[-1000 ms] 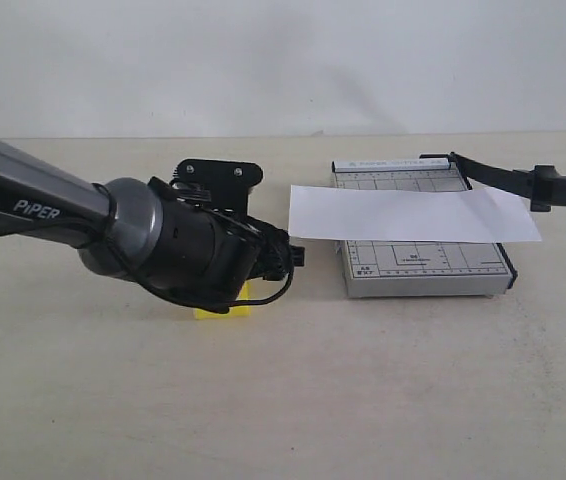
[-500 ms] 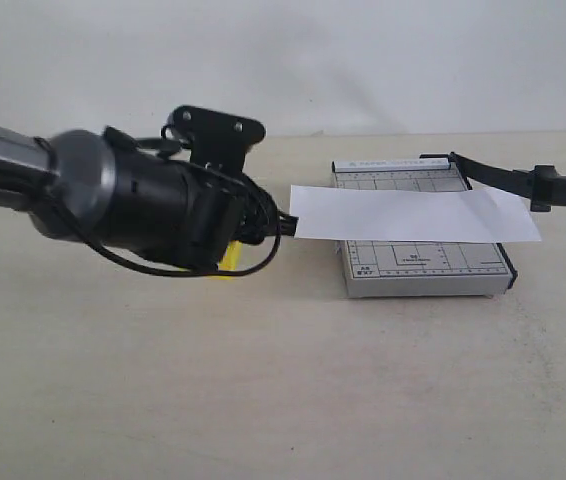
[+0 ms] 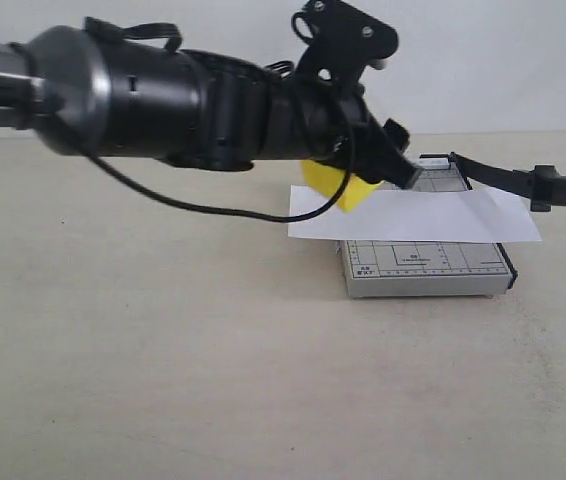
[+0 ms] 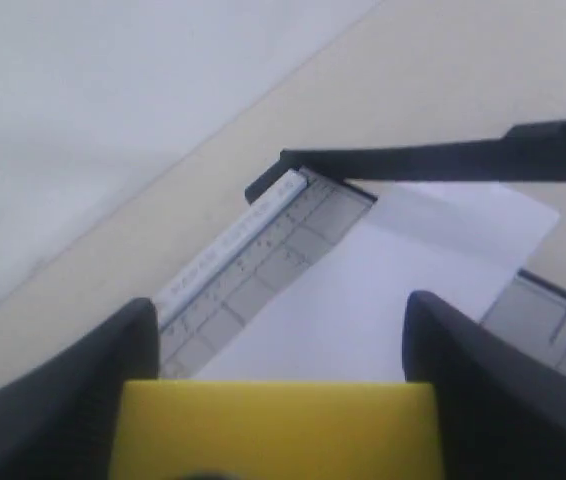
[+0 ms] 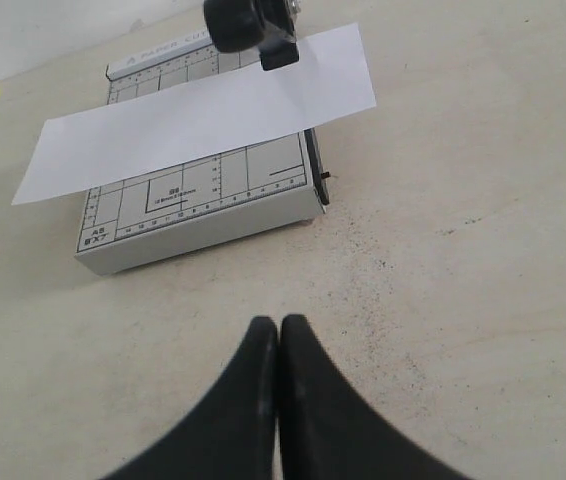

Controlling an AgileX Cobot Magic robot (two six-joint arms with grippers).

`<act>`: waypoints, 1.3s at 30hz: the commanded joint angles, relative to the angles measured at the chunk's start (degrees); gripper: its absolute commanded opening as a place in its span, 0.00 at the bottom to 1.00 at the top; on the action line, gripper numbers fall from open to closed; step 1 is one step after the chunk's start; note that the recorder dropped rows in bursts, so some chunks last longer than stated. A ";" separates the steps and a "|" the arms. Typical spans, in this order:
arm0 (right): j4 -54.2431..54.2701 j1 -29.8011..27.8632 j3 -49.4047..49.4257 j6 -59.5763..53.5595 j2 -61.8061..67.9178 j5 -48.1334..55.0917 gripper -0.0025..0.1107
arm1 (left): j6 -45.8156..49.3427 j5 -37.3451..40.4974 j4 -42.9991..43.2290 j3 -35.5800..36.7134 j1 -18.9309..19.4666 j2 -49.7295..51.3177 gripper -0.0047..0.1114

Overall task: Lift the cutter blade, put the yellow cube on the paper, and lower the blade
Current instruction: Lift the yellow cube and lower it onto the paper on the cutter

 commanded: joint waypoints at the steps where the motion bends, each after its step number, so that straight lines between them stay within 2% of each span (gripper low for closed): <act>1: -0.16 -0.10 0.17 0.00 0.21 -0.22 0.02 | 2.46 4.58 -0.06 -13.29 0.19 9.68 0.08; 4: -0.16 -0.10 0.17 0.00 0.21 -0.38 0.02 | 2.63 7.73 -0.06 -19.23 0.19 14.71 0.08; 7: -0.16 -0.10 0.17 0.00 0.21 -0.38 0.02 | 2.51 7.73 -0.06 -23.50 0.19 18.31 0.08; 11: -0.16 -0.10 0.17 0.00 0.21 -0.38 0.02 | 2.51 8.12 -0.06 -26.54 0.19 21.52 0.08; 14: -0.16 -0.10 0.17 0.00 0.21 -0.38 0.02 | 2.51 10.38 -0.06 -27.08 0.19 23.12 0.08; 23: -0.16 -0.10 0.17 0.00 0.21 -0.38 0.02 | 2.51 9.03 5.96 -27.20 0.19 26.39 0.08; 33: -0.16 -0.10 0.17 0.00 0.21 -0.38 0.02 | 2.51 9.49 6.07 -27.20 0.19 28.19 0.09; 35: -0.16 -0.10 0.17 0.00 0.21 -0.38 0.02 | 2.51 9.60 6.07 -27.20 0.19 28.19 0.16; 37: -0.16 -0.10 0.17 0.00 0.21 -0.38 0.02 | 2.51 9.73 6.07 -27.20 0.19 28.19 0.28; 39: -0.16 -0.10 0.17 0.00 0.21 -0.38 0.02 | 2.51 9.47 6.07 -27.20 0.19 28.19 0.44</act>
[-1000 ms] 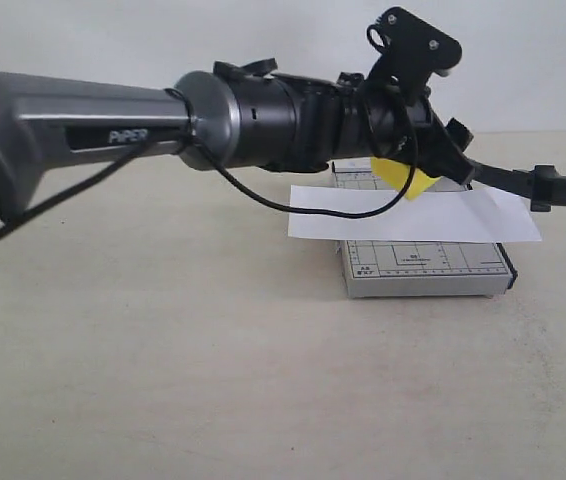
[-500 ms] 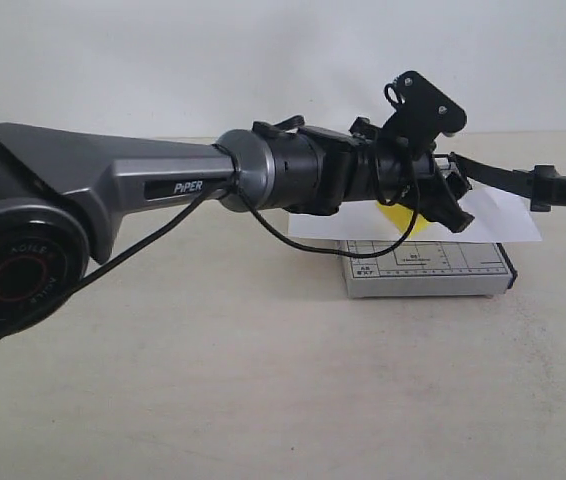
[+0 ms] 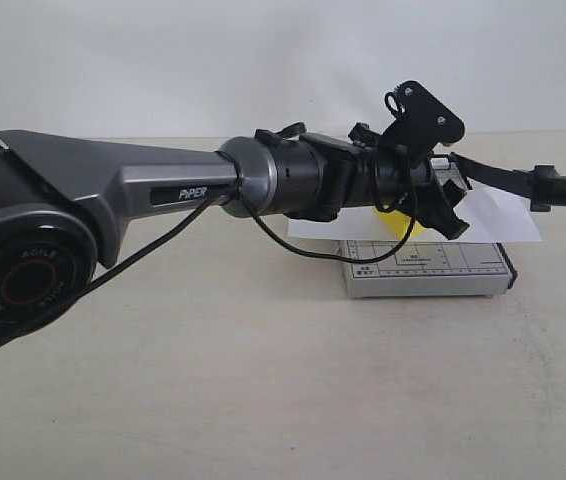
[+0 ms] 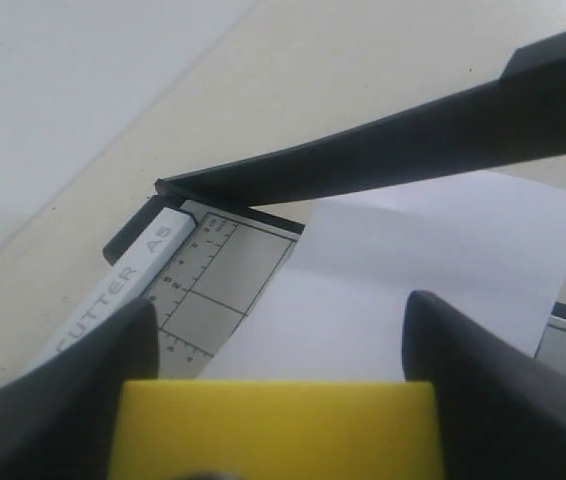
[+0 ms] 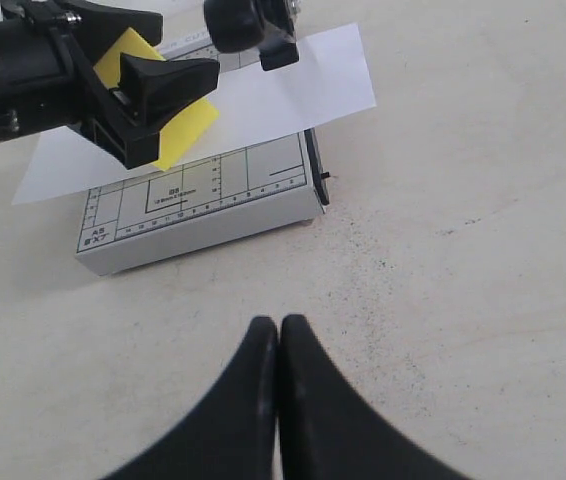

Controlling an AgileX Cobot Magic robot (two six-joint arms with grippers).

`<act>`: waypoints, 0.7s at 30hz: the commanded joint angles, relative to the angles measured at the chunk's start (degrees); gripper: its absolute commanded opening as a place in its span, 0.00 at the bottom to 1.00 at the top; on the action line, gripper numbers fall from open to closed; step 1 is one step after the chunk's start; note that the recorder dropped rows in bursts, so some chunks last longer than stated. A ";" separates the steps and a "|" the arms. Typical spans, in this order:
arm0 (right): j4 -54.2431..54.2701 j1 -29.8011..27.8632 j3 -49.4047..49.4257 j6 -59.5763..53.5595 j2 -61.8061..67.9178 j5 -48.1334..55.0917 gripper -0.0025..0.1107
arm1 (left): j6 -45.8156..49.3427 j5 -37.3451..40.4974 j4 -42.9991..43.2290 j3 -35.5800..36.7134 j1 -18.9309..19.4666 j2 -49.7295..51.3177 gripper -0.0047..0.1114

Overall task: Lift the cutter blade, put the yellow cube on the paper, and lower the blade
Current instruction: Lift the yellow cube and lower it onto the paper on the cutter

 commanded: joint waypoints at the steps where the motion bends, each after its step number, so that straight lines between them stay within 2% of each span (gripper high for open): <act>1: -0.16 -0.10 0.17 0.00 0.21 -0.38 0.02 | 0.15 0.29 -0.05 -0.09 -0.08 0.83 0.51; 3: -0.16 -0.10 0.17 0.00 0.21 -0.38 0.02 | 0.15 0.20 -0.05 -0.09 -0.08 0.83 0.66; 5: -0.16 -0.10 0.17 0.00 0.21 -0.38 0.02 | 0.15 0.20 0.06 -0.09 -0.08 0.83 0.76; 8: -0.16 -0.10 0.17 0.00 0.21 -0.38 0.02 | 0.15 0.20 0.32 -0.09 -0.08 0.83 0.85; 12: -0.16 -0.10 0.17 0.00 0.21 -0.38 0.02 | 1.94 -0.18 0.71 -0.52 -0.08 0.31 0.88; 21: -0.16 -0.10 0.17 0.00 0.21 -0.38 0.02 | 2.07 -5.17 -0.68 -2.79 -0.08 -5.19 0.88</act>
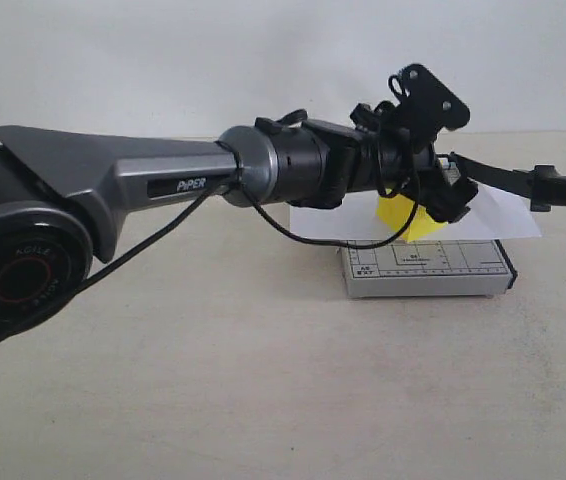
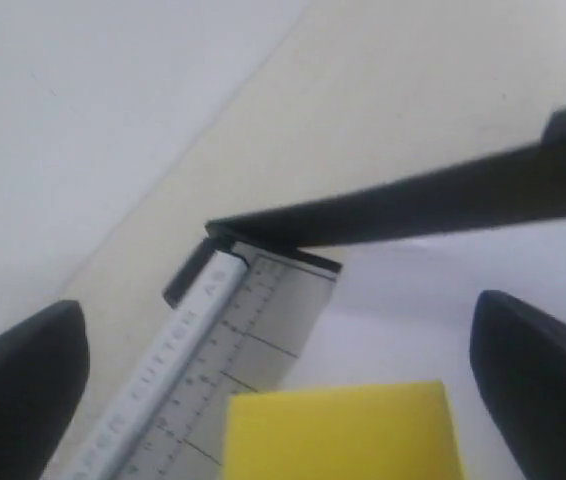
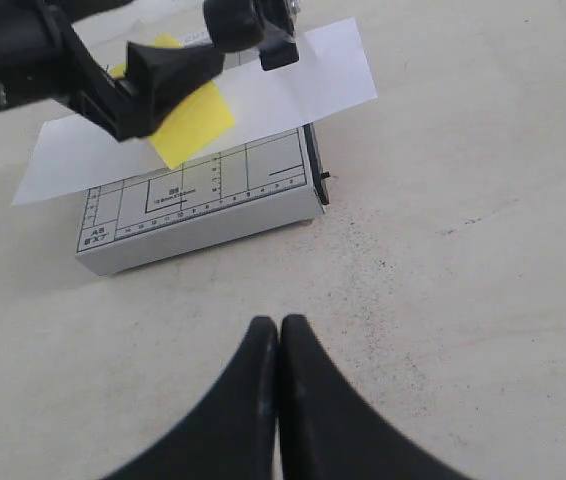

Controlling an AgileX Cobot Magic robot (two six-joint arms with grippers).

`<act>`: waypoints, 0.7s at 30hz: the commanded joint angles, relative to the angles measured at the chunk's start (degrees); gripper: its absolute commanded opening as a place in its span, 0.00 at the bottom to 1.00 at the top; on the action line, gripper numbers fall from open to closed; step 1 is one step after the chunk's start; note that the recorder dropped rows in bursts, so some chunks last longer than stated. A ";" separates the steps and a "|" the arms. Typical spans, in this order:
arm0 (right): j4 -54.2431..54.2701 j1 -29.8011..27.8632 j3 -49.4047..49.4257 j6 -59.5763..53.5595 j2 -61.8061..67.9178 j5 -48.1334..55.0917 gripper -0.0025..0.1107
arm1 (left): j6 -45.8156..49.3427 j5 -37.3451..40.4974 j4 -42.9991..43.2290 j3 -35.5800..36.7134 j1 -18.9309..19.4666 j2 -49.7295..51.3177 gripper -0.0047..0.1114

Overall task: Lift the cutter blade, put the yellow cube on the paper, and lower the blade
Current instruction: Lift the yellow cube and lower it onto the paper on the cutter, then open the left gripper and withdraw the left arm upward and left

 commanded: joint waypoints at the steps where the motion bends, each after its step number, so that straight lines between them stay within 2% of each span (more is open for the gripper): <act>1: -0.16 -0.10 0.17 0.00 0.21 -0.38 0.02 | -0.29 -3.30 -2.71 -0.78 -0.08 -4.94 0.88; 4: -0.16 -0.10 0.17 0.00 0.21 -0.38 0.02 | -3.58 -3.95 -6.43 -0.34 -0.08 -7.78 0.88; 7: -0.16 -0.10 0.17 0.00 0.21 -0.38 0.02 | -8.93 -4.42 -6.52 -0.01 -0.08 -10.03 0.87; 9: -0.16 -0.10 0.17 0.00 0.21 -0.38 0.02 | -14.91 -4.42 -6.52 -0.01 -0.08 -11.08 0.83; 12: -0.16 -0.10 0.17 0.00 0.21 -0.38 0.02 | -20.82 -3.20 -6.52 0.49 -0.08 -12.77 0.59; 16: -0.16 -0.10 0.17 0.00 0.21 -0.38 0.02 | -23.63 9.09 -6.52 2.72 -0.08 -14.59 0.12; 17: -0.16 -0.10 0.17 0.00 0.21 -0.38 0.02 | -23.38 13.26 -6.52 2.98 -0.08 -14.59 0.09; 21: -0.16 -0.10 0.17 0.00 0.21 -0.38 0.02 | -28.04 28.20 -6.52 4.18 -0.08 -14.38 0.09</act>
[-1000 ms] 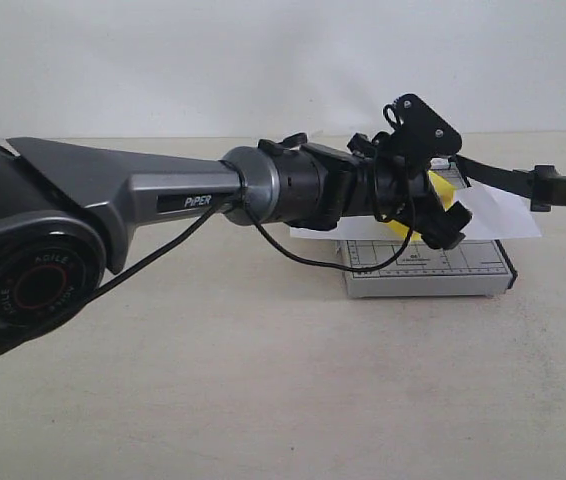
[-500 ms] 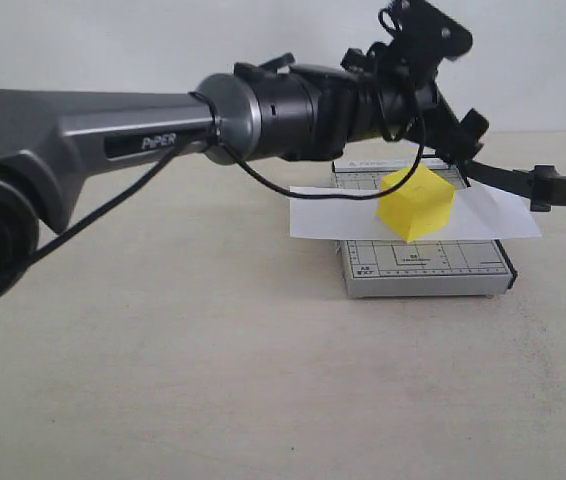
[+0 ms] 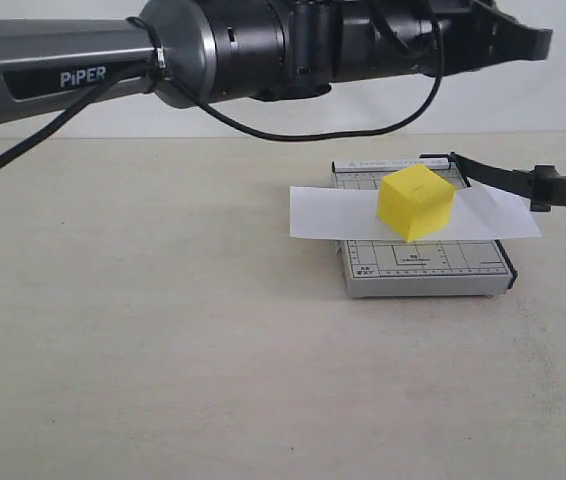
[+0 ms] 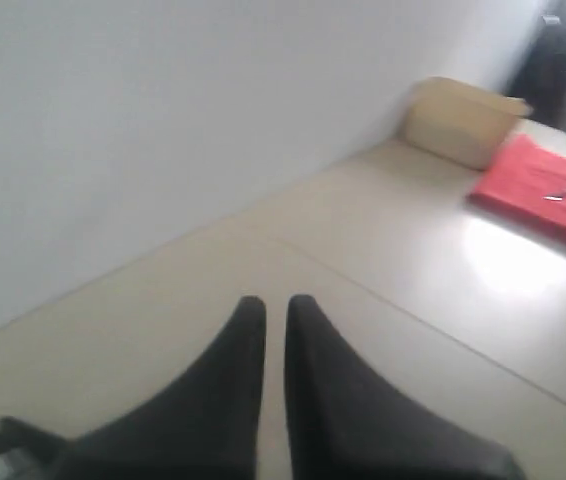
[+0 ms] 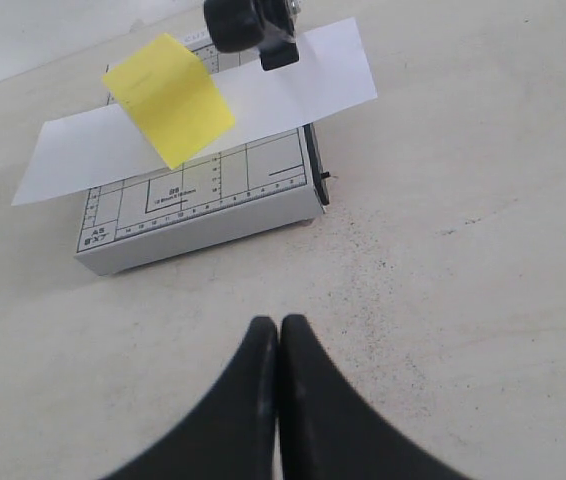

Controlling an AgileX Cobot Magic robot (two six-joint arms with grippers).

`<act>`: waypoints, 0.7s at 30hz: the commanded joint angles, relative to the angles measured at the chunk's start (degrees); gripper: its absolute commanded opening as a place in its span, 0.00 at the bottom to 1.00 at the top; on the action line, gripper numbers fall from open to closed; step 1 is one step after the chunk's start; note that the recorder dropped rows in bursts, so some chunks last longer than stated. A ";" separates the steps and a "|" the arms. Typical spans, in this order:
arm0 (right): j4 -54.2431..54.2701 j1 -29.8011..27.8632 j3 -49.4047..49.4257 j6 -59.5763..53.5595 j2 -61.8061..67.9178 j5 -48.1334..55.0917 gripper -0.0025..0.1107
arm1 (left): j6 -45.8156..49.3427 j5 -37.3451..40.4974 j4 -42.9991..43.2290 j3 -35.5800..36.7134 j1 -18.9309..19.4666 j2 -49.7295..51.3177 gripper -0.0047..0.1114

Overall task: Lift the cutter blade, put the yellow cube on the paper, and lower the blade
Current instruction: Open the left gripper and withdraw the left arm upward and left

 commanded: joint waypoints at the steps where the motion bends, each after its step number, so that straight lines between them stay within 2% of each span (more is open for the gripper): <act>1: -0.16 -0.10 0.17 0.00 0.21 -0.38 0.02 | -7.88 16.28 0.05 1.91 -0.08 -0.60 0.08; 4: -0.16 -0.10 0.17 0.00 0.21 -0.38 0.02 | -22.81 14.96 0.05 3.28 -0.08 -0.46 0.08; 8: -0.16 -0.10 0.17 0.00 0.21 -0.38 0.02 | -52.50 6.84 0.05 6.30 -0.08 0.08 0.08; 10: -0.16 -0.10 0.17 0.00 0.21 -0.38 0.02 | -58.46 5.01 0.05 6.95 -0.08 1.06 0.08; 12: -0.16 -0.10 0.17 0.00 0.21 -0.26 0.02 | -46.88 5.15 0.05 6.95 -0.08 1.68 0.08; 13: -0.16 -0.10 0.17 0.00 0.21 -0.26 0.02 | -34.12 3.99 0.05 6.95 -0.54 1.27 0.08; 14: -0.16 -0.10 0.17 0.00 0.21 -0.26 0.02 | -27.49 2.31 0.05 7.05 -1.03 0.55 0.08; 15: -0.16 -0.10 0.17 0.00 0.21 -0.07 0.02 | -16.76 -3.54 0.05 7.46 -2.42 -0.92 0.08; 16: -0.16 -0.10 0.17 0.00 0.21 -0.07 0.02 | -11.88 -7.21 0.05 7.91 -3.46 -1.96 0.08; 17: -0.01 -0.10 0.17 0.00 0.21 -0.12 0.02 | -1.56 -13.08 0.05 9.14 -5.45 -4.42 0.08; 18: -0.01 -0.10 0.17 0.00 0.21 -0.12 0.02 | 3.06 -14.95 0.05 10.04 -6.59 -5.71 0.08; 19: -0.01 -0.10 0.17 0.00 0.21 -0.12 0.02 | 9.94 -14.53 0.05 12.27 -8.61 -8.17 0.08; 21: -0.01 -0.10 0.17 0.00 0.21 -0.12 0.02 | 16.75 -9.75 0.05 17.38 -10.65 -11.95 0.08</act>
